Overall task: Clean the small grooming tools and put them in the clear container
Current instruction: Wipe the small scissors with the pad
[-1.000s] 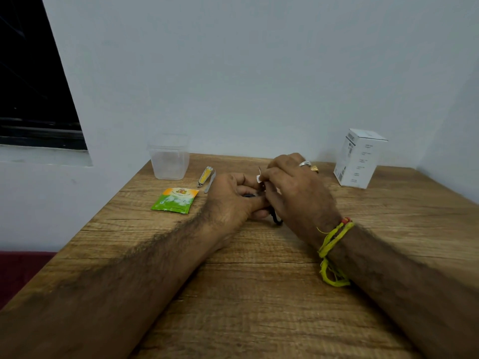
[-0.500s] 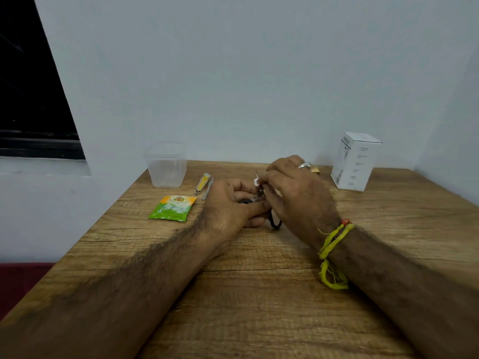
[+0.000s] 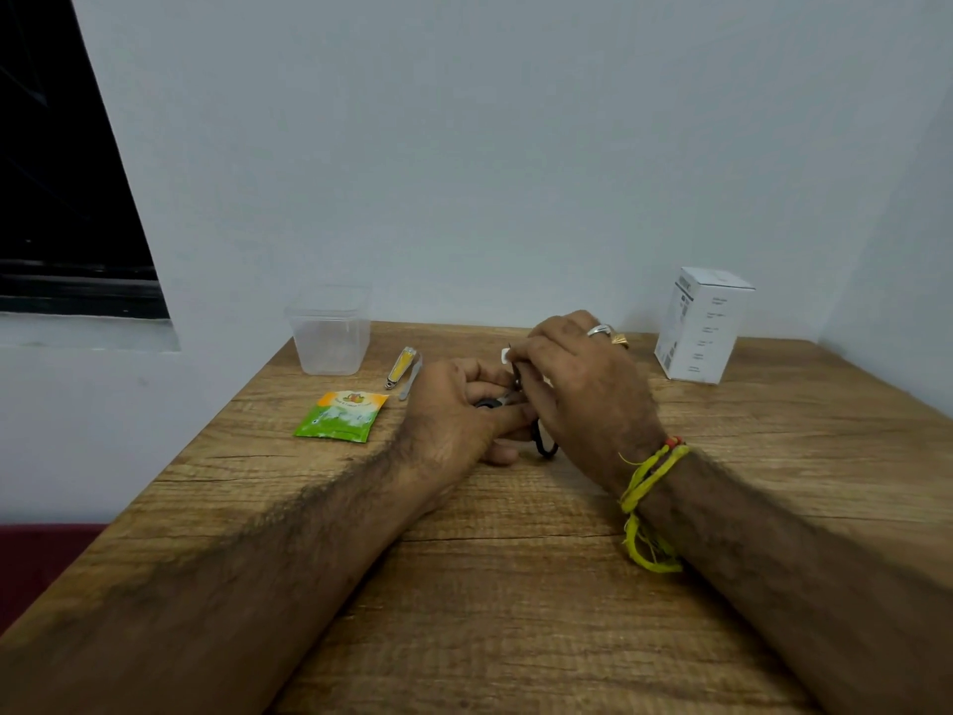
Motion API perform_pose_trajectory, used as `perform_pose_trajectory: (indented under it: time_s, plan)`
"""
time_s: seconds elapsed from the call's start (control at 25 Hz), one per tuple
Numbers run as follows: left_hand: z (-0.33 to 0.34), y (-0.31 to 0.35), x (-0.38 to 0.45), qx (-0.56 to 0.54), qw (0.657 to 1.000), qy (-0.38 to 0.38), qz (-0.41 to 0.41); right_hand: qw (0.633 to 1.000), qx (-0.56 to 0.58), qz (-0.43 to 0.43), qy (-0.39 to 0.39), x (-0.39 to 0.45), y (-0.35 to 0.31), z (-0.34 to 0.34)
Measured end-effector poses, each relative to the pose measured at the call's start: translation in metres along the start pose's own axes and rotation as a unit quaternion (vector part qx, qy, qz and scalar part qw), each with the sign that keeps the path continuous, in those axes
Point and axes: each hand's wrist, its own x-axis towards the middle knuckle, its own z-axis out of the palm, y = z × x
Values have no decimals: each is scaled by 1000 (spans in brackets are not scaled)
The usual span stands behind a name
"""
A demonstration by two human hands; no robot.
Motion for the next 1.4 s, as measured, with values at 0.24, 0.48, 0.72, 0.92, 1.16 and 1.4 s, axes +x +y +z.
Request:
perform_pose_trajectory:
  time_s: [0.24, 0.48, 0.72, 0.92, 1.16, 1.4]
  plan:
    - [0, 0, 0, 2, 1000, -4, -5, 1000, 5, 7, 11, 1, 1, 2]
    - [1, -1, 2, -3, 1000, -1, -9, 999, 24, 21, 15, 2, 3, 2]
    - [0, 0, 1, -16, 1000, 1, -2, 1000, 2, -1, -15, 0, 1, -1]
    - [-2, -3, 2, -16, 1000, -6, 3, 1000, 6, -2, -27, -4, 5, -2]
    - [-1, -3, 2, -20, 1000, 2, 2, 998, -26, -25, -46, 0, 6, -4]
    - [-2, -2, 2, -21, 1000, 0, 20, 996, -34, -41, -69, -2, 4, -2]
